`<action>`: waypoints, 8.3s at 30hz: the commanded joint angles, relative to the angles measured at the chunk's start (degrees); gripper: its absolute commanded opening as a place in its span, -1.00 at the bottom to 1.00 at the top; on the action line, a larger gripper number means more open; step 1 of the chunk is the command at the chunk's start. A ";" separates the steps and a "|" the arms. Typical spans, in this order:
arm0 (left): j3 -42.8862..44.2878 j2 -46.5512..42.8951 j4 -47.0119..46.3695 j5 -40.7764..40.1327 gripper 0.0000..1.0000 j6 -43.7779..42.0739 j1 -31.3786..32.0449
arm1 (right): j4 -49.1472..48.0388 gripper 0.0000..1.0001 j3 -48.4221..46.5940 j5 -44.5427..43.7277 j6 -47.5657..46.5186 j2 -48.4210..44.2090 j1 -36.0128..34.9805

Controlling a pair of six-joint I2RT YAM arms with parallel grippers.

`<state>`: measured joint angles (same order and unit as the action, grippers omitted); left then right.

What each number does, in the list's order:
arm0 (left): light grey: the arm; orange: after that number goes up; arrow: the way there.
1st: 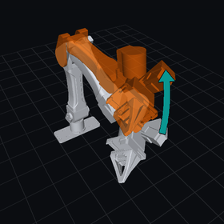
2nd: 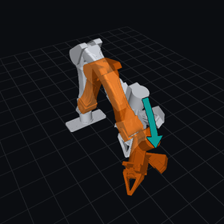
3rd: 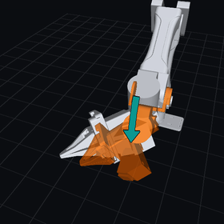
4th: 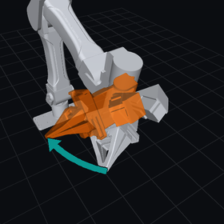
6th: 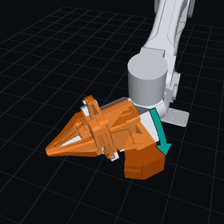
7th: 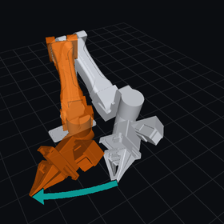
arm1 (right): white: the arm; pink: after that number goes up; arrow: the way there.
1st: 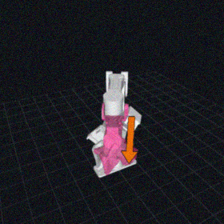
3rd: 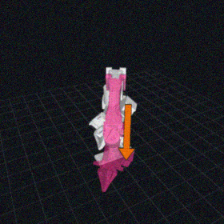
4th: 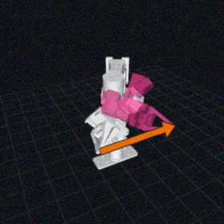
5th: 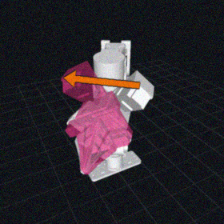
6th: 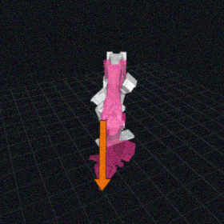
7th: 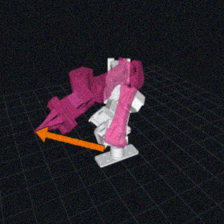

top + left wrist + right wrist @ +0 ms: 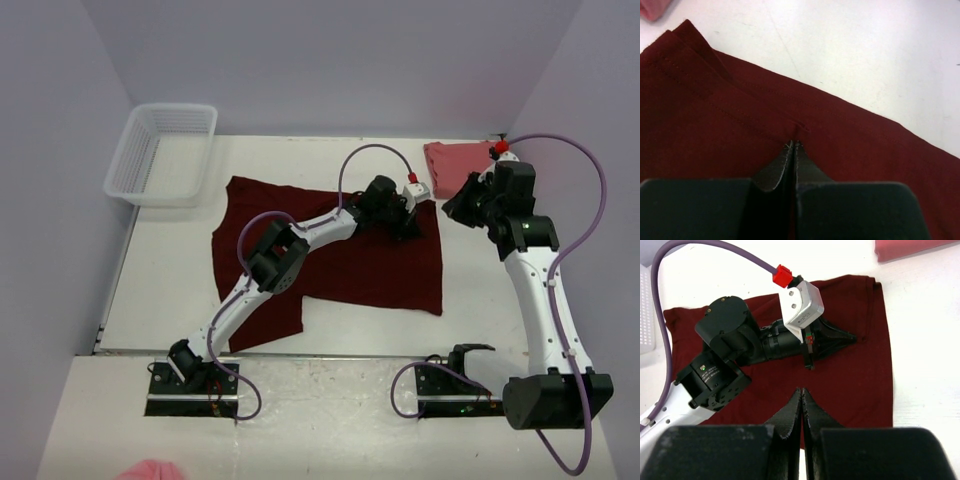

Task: Fold and stack the t-shirts
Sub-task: Fold the flattened tshirt in 1/3 of the way, then grap the side of the flattened tshirt closest away from the robot with both arms

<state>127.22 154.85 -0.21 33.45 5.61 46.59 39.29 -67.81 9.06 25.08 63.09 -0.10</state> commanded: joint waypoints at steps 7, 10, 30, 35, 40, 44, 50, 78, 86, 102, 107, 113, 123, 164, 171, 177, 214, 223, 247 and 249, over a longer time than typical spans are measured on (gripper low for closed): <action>-3.64 -7.45 -7.52 10.05 -1.00 5.82 0.96 | -3.52 -1.00 1.36 2.10 0.41 0.89 -0.17; -3.73 -7.63 -8.23 10.67 -1.00 6.52 0.96 | -3.52 -1.00 1.37 2.28 0.32 1.51 -0.17; -4.70 -5.52 -9.29 14.45 -0.47 9.78 1.22 | -3.51 -1.00 0.75 2.19 0.23 1.33 -0.17; -5.05 -8.05 -7.53 12.78 0.02 7.59 1.14 | -3.87 -1.00 1.28 3.33 0.32 1.86 -0.17; -10.05 -16.40 -3.66 6.29 0.32 2.93 1.05 | -5.01 -1.00 1.45 3.95 0.93 1.69 -0.17; -16.99 -26.23 -1.90 -0.92 0.41 2.04 -0.44 | -4.31 -1.00 0.05 3.86 0.85 1.60 -0.17; -24.12 -32.33 7.64 -11.91 -1.00 4.49 -5.88 | -3.17 -1.00 -0.57 5.96 0.49 0.81 -0.17; -32.74 -25.65 17.96 -28.36 -1.00 8.89 -25.75 | -6.24 -1.00 9.37 0.70 0.76 7.57 -17.04; -27.03 -20.64 19.72 -26.60 -1.00 7.84 -28.92 | -4.75 -1.00 5.06 -4.47 0.67 13.54 -17.57; -14.72 -12.99 22.88 -22.29 -1.00 7.58 -32.08 | 2.64 -0.83 8.21 -19.61 5.94 19.18 -17.57; -19.28 -15.01 20.43 -21.94 -1.00 8.10 -33.14 | 3.34 -0.52 11.03 -19.79 7.52 17.69 -17.57; -22.89 -17.56 18.93 -21.33 -1.00 8.28 -33.23 | 6.14 -0.09 15.07 -20.04 9.10 15.31 -17.57; -28.42 -25.54 15.06 -17.28 -1.00 10.03 -33.14 | 5.10 -0.12 19.20 -16.97 13.85 14.35 -17.74; -22.98 -34.00 16.29 -5.41 -1.00 9.95 -8.62 | -11.34 -0.31 46.89 -5.64 54.11 -15.29 -6.32; -22.54 -34.61 16.47 -5.24 -1.00 9.16 -9.50 | -11.87 -0.32 43.21 -5.81 52.44 -6.06 -5.35; -23.07 -35.23 16.12 -3.84 -1.00 8.90 -10.90 | -11.69 -0.32 41.36 -7.21 52.26 -3.94 -4.91; -28.69 -37.42 12.16 -1.54 -1.00 9.86 -14.68 | -10.63 -1.00 38.81 -5.90 52.36 5.73 -4.38; -35.61 -41.71 12.07 -21.53 -1.00 17.06 -14.68 | -9.56 -1.00 31.18 -12.93 37.18 0.72 -4.38; -64.81 -76.18 39.22 -54.01 -0.83 40.60 -14.16 | -13.01 -1.00 21.40 -0.80 12.89 17.33 -7.37; -65.86 -76.62 45.25 -55.78 -0.89 43.51 -14.24 | -13.88 -1.00 22.19 -0.36 12.71 16.81 -7.81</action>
<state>63.07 80.25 36.45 -17.96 42.02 32.32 27.29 -44.47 7.18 39.77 81.36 -7.29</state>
